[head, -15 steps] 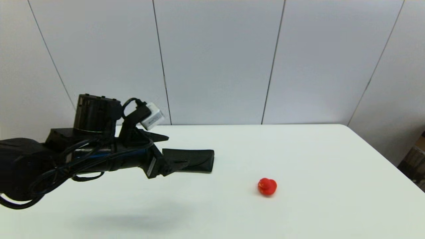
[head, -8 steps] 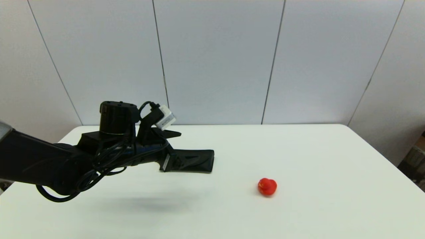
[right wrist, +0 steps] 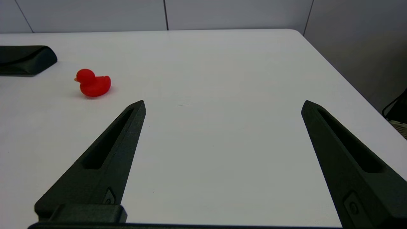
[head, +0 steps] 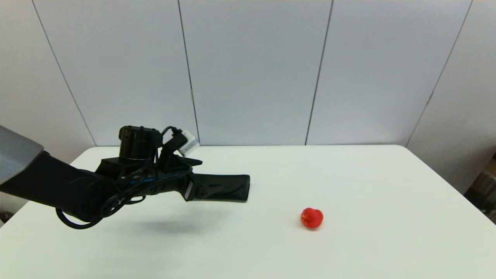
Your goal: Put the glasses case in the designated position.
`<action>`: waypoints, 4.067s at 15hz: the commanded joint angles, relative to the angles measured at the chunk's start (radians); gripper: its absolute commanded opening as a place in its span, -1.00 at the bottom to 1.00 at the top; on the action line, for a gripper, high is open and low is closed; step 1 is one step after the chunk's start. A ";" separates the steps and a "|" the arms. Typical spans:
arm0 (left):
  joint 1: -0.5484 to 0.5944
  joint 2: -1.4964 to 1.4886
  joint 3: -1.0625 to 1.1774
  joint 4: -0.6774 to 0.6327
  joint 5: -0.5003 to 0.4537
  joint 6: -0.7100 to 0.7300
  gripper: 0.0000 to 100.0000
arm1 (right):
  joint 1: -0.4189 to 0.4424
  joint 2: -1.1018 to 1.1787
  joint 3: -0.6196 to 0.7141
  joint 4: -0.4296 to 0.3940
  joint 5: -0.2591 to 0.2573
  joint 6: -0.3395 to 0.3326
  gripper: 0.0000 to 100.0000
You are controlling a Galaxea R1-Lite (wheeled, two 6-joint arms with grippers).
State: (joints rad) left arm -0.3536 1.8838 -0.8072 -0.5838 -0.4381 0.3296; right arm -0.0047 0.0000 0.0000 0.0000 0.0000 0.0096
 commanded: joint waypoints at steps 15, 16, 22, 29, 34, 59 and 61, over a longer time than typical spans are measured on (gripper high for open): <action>0.044 0.144 -0.013 -0.047 -0.179 0.169 1.00 | 0.000 0.002 0.000 0.000 0.000 -0.002 1.00; 0.044 0.159 -0.026 -0.047 -0.174 0.167 1.00 | 0.000 0.002 0.000 0.000 0.000 0.001 1.00; 0.048 0.198 -0.059 -0.044 -0.123 0.160 1.00 | 0.000 0.000 0.000 0.000 0.000 -0.002 1.00; 0.051 0.212 -0.061 -0.041 -0.082 0.151 -1.00 | 0.000 0.002 0.000 0.000 0.000 -0.002 1.00; 0.048 0.201 -0.059 -0.041 -0.070 0.149 -1.00 | 0.000 0.002 0.000 0.000 0.000 0.001 1.00; -0.133 -0.078 -0.434 0.200 0.122 -0.472 -1.00 | 0.000 0.002 0.000 0.000 0.000 0.001 1.00; -0.166 -0.063 -0.471 0.196 0.124 -0.472 -1.00 | 0.000 0.000 0.000 0.000 0.000 0.001 1.00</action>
State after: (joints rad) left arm -0.4868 1.8040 -1.2430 -0.3813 -0.3136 -0.1419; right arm -0.0047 0.0000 0.0000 0.0000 0.0000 0.0085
